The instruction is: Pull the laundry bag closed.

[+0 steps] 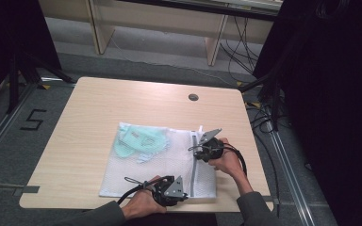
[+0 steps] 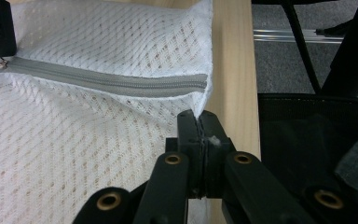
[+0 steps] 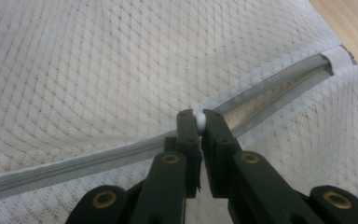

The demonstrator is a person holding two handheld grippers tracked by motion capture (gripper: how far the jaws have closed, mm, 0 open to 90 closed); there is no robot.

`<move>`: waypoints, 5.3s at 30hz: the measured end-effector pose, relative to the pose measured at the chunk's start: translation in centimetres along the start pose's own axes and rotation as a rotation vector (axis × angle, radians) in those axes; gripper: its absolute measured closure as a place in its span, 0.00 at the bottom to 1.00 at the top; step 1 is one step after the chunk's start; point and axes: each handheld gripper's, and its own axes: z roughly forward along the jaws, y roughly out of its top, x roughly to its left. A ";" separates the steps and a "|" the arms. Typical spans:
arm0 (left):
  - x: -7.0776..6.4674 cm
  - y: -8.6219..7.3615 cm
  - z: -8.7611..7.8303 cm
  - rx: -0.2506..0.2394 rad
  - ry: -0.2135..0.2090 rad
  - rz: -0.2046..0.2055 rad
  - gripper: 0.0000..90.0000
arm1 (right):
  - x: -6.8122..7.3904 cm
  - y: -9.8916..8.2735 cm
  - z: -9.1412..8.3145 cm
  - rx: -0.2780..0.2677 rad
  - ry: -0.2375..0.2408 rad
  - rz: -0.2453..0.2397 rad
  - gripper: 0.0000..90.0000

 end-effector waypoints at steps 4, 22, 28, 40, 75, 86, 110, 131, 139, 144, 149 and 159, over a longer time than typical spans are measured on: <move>0.1 0.0 0.0 -0.007 0.003 -0.006 0.99 | -0.1 0.1 0.1 0.004 -0.003 0.007 0.96; 0.5 0.1 -0.1 0.003 0.008 -0.008 0.99 | -0.8 0.5 0.7 0.002 -0.015 0.001 0.96; 0.5 0.1 -0.1 0.012 0.011 0.004 0.99 | -1.1 0.7 0.8 0.000 -0.024 0.008 0.96; 0.5 0.2 -0.2 0.012 0.014 0.000 0.99 | -1.7 1.0 0.8 -0.013 -0.034 -0.004 0.96; 0.1 0.3 -0.3 0.016 0.003 -0.003 0.99 | -5.1 2.1 1.9 -0.062 -0.096 0.042 0.96; 0.0 0.4 -0.3 -0.002 0.005 -0.019 0.99 | -5.8 2.0 2.4 -0.071 -0.099 0.075 0.96; 0.0 0.6 -0.3 0.005 -0.006 -0.009 0.99 | -6.5 2.3 3.0 -0.055 -0.115 0.087 0.96; 1.1 0.7 -0.3 -0.017 -0.019 -0.069 0.96 | -6.3 2.5 3.3 -0.052 -0.164 0.093 0.93; 1.3 0.6 -0.4 -0.021 -0.014 -0.083 0.82 | -6.7 2.3 3.1 -0.060 -0.197 0.168 0.77; 2.0 0.7 -1.5 -0.044 0.016 -0.120 0.67 | -6.4 2.5 2.7 -0.066 -0.178 0.204 0.68; 2.8 0.7 -2.6 -0.070 0.046 -0.162 0.56 | -5.7 2.7 1.8 -0.084 -0.181 0.207 0.62; 4.0 -0.1 -5.8 -0.089 0.102 -0.228 0.44 | -4.9 2.5 -0.1 -0.120 -0.162 0.211 0.51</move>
